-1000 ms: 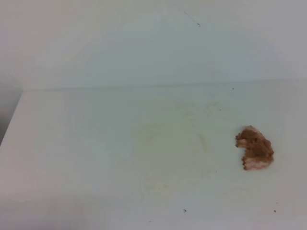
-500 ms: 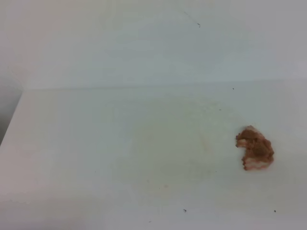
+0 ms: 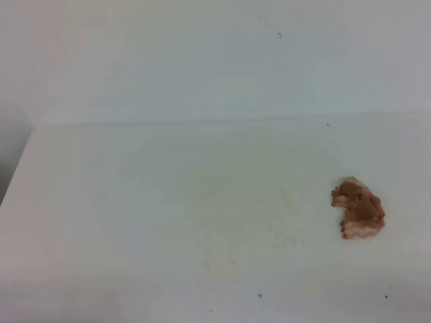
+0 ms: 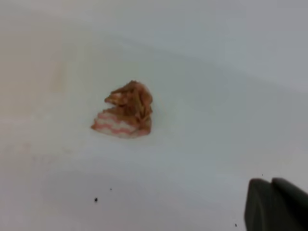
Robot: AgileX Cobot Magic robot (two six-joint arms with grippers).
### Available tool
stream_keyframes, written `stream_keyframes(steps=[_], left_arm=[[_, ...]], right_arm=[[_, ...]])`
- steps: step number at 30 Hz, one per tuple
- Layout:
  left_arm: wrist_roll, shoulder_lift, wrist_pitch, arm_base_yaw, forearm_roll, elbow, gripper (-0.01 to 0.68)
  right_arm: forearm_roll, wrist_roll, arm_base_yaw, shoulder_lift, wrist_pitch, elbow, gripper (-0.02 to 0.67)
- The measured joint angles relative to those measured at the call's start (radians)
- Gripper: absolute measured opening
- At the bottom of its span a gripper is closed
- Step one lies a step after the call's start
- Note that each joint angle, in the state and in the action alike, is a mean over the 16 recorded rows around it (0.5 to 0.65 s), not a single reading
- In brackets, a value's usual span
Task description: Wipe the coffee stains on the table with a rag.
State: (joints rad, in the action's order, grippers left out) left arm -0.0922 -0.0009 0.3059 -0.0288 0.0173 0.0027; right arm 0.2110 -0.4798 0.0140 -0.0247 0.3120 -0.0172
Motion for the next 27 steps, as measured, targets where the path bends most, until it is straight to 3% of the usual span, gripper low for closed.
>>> stream_keyframes(steps=[19,27], left_arm=[[0.000,-0.002,-0.004,0.000,0.000,0.000,-0.003],[0.000,0.000,-0.005,0.000,0.000,-0.003,-0.003]], right_arm=[[-0.013,0.084,0.000,0.000,0.030,0.048,-0.003],[-0.099,0.173,0.000,0.000,0.023,0.048,-0.003]])
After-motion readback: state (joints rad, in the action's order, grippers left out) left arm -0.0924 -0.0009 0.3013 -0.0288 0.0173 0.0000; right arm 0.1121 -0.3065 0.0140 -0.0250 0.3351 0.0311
